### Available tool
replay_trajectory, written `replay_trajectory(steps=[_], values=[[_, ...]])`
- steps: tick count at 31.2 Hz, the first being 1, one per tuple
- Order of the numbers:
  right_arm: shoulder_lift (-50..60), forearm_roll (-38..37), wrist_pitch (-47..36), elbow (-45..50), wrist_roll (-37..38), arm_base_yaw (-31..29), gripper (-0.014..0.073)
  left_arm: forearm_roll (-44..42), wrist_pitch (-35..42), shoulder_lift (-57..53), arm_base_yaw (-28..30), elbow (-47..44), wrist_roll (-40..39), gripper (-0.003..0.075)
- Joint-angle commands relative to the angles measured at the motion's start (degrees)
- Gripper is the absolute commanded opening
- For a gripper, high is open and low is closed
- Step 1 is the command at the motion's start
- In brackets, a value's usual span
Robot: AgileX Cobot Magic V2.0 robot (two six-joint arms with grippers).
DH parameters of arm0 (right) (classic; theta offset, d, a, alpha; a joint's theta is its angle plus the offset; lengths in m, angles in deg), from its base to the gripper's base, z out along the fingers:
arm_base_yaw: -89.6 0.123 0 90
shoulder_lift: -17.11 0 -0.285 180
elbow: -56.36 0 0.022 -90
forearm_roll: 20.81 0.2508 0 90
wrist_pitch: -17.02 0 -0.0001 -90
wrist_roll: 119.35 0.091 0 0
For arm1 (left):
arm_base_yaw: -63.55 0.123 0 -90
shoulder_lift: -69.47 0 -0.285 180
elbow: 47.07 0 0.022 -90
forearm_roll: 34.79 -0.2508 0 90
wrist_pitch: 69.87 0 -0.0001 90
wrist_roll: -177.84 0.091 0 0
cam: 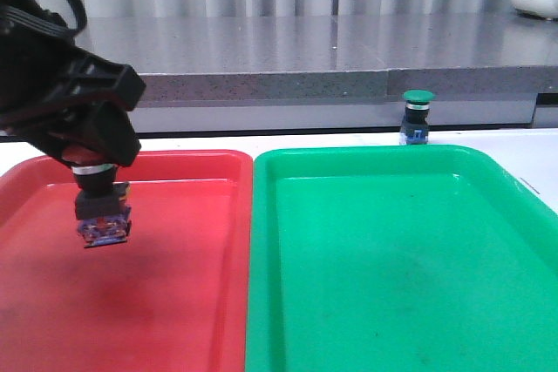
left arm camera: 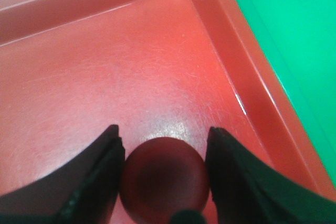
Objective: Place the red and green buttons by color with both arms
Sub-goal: 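Carry the button over the red tray and lower it inside, then open the left gripper and raise it away from the button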
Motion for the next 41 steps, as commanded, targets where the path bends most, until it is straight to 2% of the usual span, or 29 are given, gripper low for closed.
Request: replay_trajectory(steps=[1, 17, 20, 24, 27, 34, 41], values=[[-0.01, -0.77, -3.78, -1.78, -0.58, -0.18, 0.0589, 0.71, 4.94, 0.59, -0.53, 1.26, -0.37, 0.0333], [-0.01, -0.77, -3.78, -1.78, -0.58, -0.18, 0.0589, 0.16, 7.21, 4.28, 0.86, 1.26, -0.37, 0.0346], [-0.01, -0.77, -3.78, -1.78, -0.58, -0.18, 0.0589, 0.16, 7.35, 4.28, 0.86, 1.26, -0.37, 0.0398], [-0.01, -0.77, -3.78, -1.78, -0.58, -0.18, 0.0589, 0.16, 7.25, 4.28, 0.86, 1.26, -0.37, 0.0512], [-0.01, -0.77, -3.78, -1.78, -0.58, -0.18, 0.0589, 0.16, 7.09, 3.92, 0.86, 1.26, -0.37, 0.0543], [-0.01, -0.77, -3.78, -1.78, -0.58, -0.18, 0.0589, 0.16, 5.3, -1.07, 0.86, 1.26, -0.37, 0.0533], [-0.01, -0.77, -3.78, -1.78, -0.58, -0.18, 0.0589, -0.31, 0.4, -11.31, 0.86, 1.26, -0.37, 0.0533]])
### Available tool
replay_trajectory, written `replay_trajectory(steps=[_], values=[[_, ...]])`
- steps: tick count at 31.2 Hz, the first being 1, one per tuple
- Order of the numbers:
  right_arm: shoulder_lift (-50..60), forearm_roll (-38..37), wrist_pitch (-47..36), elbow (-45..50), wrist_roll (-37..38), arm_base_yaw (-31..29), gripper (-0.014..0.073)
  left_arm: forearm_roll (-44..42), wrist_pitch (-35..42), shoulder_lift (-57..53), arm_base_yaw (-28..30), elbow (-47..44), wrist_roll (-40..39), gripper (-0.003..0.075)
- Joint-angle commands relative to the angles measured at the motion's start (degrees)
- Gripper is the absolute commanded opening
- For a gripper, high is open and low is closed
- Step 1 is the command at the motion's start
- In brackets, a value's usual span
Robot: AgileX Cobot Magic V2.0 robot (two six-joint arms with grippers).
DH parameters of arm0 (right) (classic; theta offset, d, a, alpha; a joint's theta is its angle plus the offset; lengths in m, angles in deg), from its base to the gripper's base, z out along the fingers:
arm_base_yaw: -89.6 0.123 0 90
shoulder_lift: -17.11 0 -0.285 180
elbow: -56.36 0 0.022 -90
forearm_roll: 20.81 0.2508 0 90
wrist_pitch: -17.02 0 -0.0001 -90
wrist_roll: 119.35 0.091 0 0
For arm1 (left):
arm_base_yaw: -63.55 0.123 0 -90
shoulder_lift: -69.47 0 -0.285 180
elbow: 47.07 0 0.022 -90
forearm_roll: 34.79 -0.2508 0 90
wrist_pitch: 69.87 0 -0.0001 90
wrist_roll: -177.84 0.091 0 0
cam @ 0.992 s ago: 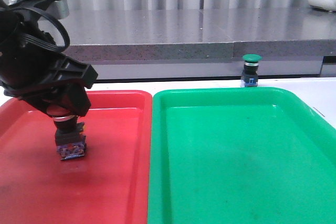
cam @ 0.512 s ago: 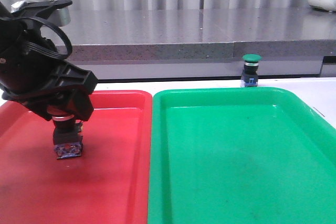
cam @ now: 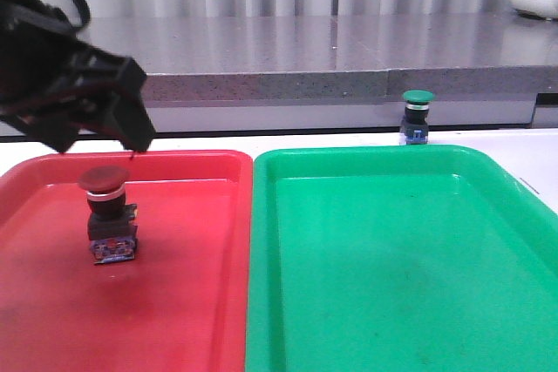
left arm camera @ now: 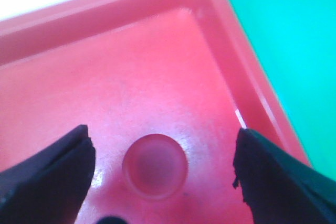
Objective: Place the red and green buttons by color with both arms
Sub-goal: 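Open the left gripper and raise it away from the button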
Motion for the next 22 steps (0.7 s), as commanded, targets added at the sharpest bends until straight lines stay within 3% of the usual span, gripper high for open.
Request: replay_trajectory(steps=[1, 22], values=[[-0.01, -0.77, -3.78, -1.78, -0.58, -0.18, 0.0589, -0.56, -0.27, -8.08, 0.27, 1.26, -0.37, 0.0533], [-0.01, -0.77, -3.78, -1.78, -0.58, -0.18, 0.0589, -1.87, -11.24, -38.58, 0.27, -3.17, -0.37, 0.0533]])
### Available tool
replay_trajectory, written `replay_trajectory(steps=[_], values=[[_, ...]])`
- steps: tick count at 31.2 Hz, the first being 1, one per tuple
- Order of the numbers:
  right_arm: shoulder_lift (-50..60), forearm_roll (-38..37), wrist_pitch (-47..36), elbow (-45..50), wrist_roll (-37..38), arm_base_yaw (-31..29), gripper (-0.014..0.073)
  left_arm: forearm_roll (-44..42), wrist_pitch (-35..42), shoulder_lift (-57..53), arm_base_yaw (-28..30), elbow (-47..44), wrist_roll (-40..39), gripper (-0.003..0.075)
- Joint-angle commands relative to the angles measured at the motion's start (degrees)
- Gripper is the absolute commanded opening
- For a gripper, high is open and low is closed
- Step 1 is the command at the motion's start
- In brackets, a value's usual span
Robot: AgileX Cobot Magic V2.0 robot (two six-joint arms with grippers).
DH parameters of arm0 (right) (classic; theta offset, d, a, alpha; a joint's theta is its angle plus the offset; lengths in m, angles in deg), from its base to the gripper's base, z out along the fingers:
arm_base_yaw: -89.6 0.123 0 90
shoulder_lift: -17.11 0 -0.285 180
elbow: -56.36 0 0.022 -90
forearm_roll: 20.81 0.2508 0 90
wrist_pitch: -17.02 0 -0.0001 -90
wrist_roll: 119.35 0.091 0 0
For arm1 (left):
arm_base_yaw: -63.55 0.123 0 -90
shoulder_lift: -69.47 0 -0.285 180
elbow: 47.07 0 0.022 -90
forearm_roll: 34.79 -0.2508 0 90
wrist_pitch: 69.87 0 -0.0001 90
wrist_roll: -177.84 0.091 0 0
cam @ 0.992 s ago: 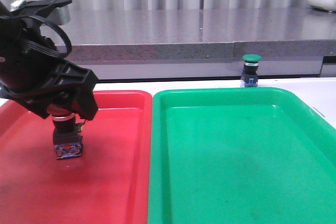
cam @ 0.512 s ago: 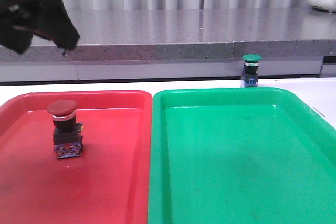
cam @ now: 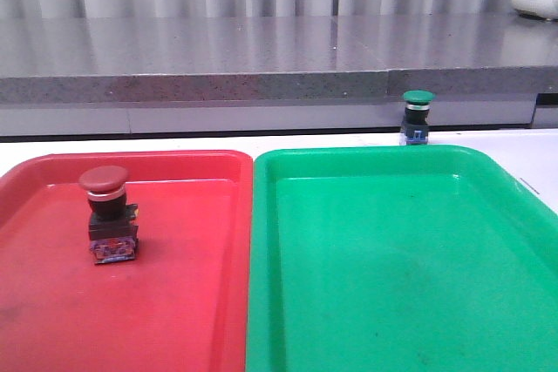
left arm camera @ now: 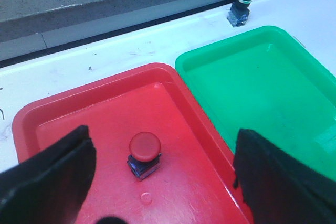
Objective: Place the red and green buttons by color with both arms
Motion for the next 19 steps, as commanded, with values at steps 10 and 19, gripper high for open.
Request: replay_trajectory(steps=[10, 19], values=[[-0.01, -0.77, -3.78, -1.78, -0.58, -0.18, 0.0589, 0.62, 2.53, -13.64, 0.27, -7.27, -0.37, 0.0533], [-0.01, -0.77, -4.89, -1.78, -0.58, -0.18, 0.0589, 0.62, 2.53, -15.2, 0.27, -8.03, -0.37, 0.0533]])
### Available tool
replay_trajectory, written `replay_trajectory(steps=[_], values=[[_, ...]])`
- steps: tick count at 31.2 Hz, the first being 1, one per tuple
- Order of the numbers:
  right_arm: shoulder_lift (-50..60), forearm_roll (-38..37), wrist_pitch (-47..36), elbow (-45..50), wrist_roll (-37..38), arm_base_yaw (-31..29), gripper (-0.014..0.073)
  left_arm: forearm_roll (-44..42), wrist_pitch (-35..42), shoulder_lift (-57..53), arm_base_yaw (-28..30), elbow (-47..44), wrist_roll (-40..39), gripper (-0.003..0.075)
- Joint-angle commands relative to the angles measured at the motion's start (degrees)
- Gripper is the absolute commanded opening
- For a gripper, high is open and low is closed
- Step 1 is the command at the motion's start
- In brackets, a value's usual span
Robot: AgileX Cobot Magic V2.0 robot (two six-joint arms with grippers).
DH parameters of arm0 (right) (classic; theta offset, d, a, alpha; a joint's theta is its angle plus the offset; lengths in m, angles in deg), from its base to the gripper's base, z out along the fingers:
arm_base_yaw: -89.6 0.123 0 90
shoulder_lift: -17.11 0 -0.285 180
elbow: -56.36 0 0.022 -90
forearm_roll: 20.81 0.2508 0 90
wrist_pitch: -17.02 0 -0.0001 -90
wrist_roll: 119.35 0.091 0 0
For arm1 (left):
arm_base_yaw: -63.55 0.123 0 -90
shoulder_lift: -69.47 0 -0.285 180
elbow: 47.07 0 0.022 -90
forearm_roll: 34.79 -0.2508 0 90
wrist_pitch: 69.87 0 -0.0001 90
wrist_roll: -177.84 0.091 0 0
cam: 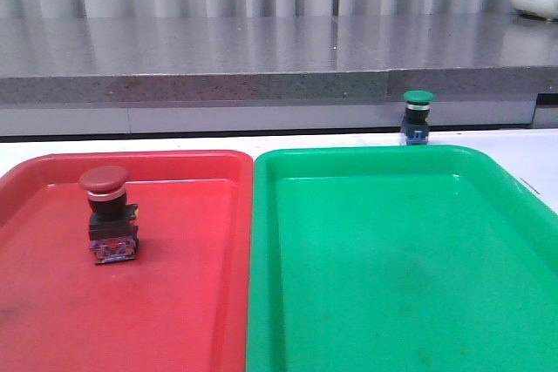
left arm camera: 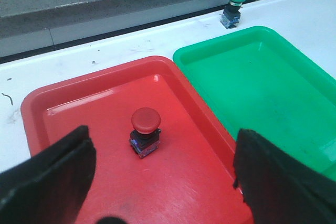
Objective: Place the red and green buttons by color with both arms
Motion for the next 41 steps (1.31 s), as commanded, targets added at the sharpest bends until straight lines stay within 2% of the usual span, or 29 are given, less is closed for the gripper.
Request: replay_trajectory(steps=[1, 17, 22, 41], values=[[-0.01, -0.77, -4.91, -1.78, -0.58, -0.18, 0.0589, 0.71, 4.02, 0.06, 0.27, 1.59, -0.37, 0.0533], [-1.57, 0.99, -8.95, -2.48, -0.52, -0.16, 0.0589, 0.71, 4.02, 0.06, 0.27, 1.59, -0.37, 0.0533], [-8.01, 2.8, -8.59, -6.75, -0.52, -0.16, 0.0589, 0.71, 4.02, 0.06, 0.27, 1.59, -0.37, 0.0533], [-39.99, 7.58, -8.47, -33.46, -0.7, 1.02, 0.0589, 0.71, 4.02, 0.06, 0.27, 1.59, -0.37, 0.0533]])
